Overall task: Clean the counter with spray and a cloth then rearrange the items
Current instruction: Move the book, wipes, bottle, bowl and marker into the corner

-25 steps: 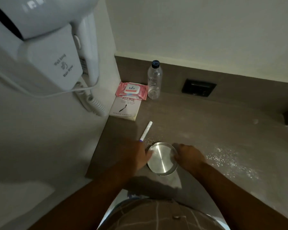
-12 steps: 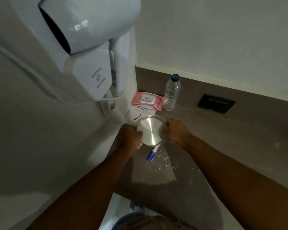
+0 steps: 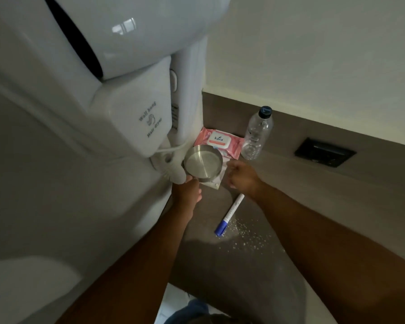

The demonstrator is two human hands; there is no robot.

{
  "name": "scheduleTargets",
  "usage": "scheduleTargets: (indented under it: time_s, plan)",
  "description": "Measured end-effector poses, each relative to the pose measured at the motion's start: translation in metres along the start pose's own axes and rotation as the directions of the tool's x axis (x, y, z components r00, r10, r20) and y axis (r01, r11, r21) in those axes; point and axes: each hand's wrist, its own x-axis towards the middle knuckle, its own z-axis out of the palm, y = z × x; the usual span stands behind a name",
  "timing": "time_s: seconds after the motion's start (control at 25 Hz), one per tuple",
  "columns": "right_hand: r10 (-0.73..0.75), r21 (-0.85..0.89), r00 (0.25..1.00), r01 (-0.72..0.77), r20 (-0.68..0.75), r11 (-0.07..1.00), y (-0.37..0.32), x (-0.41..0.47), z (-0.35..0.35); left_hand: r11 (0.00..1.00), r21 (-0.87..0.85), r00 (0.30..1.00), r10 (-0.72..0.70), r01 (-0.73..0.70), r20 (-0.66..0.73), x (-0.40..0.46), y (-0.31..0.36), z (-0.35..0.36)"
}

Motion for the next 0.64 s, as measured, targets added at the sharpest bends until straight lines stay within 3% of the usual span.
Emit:
scheduleTargets:
  time_s: [0.08, 0.16, 0.24, 0.32, 0.4, 0.44, 0.52, 0.6, 0.64]
  plan:
    - [-0.099, -0.357, 0.995, 0.092, -0.002, 0.930, 0.024, -0.007, -0.017, 0.875, 0.450, 0.976, 0.215, -0.179, -0.029, -0.016, -0.017, -0.003]
    - [-0.229, -0.550, 0.962, 0.271, 0.145, 0.790, 0.048, -0.011, -0.029, 0.643, 0.703, 0.947, 0.284, -0.304, 0.150, -0.044, -0.031, -0.003]
    - [-0.250, -0.691, 0.908, 0.418, 0.335, 0.590, 0.064, -0.014, -0.031, 0.436, 0.805, 0.912, 0.276, -0.401, 0.305, -0.062, -0.044, 0.002]
    - [-0.290, -0.759, 0.875, 0.481, 0.387, 0.438, 0.069, -0.013, -0.029, 0.274, 0.837, 0.868, 0.304, -0.474, 0.393, -0.068, -0.056, 0.008]
    - [-0.349, -0.776, 0.836, 0.534, 0.424, 0.335, 0.071, -0.016, -0.029, 0.242, 0.840, 0.857, 0.319, -0.486, 0.404, -0.071, -0.061, 0.012]
    - [-0.369, -0.759, 0.819, 0.558, 0.438, 0.336, 0.070, -0.020, -0.032, 0.266, 0.838, 0.862, 0.328, -0.477, 0.387, -0.070, -0.059, 0.011]
    - [-0.383, -0.584, 0.834, 0.551, 0.396, 0.597, 0.062, -0.032, -0.044, 0.277, 0.844, 0.861, 0.373, -0.459, 0.346, -0.067, -0.049, 0.003]
    - [-0.422, -0.288, 0.867, 0.489, 0.266, 0.823, 0.043, -0.046, -0.055, 0.200, 0.851, 0.794, 0.509, -0.486, 0.334, -0.063, -0.033, -0.005]
    - [-0.460, -0.188, 0.867, 0.492, 0.190, 0.850, 0.029, -0.052, -0.058, 0.158, 0.853, 0.746, 0.578, -0.498, 0.329, -0.060, -0.024, -0.006]
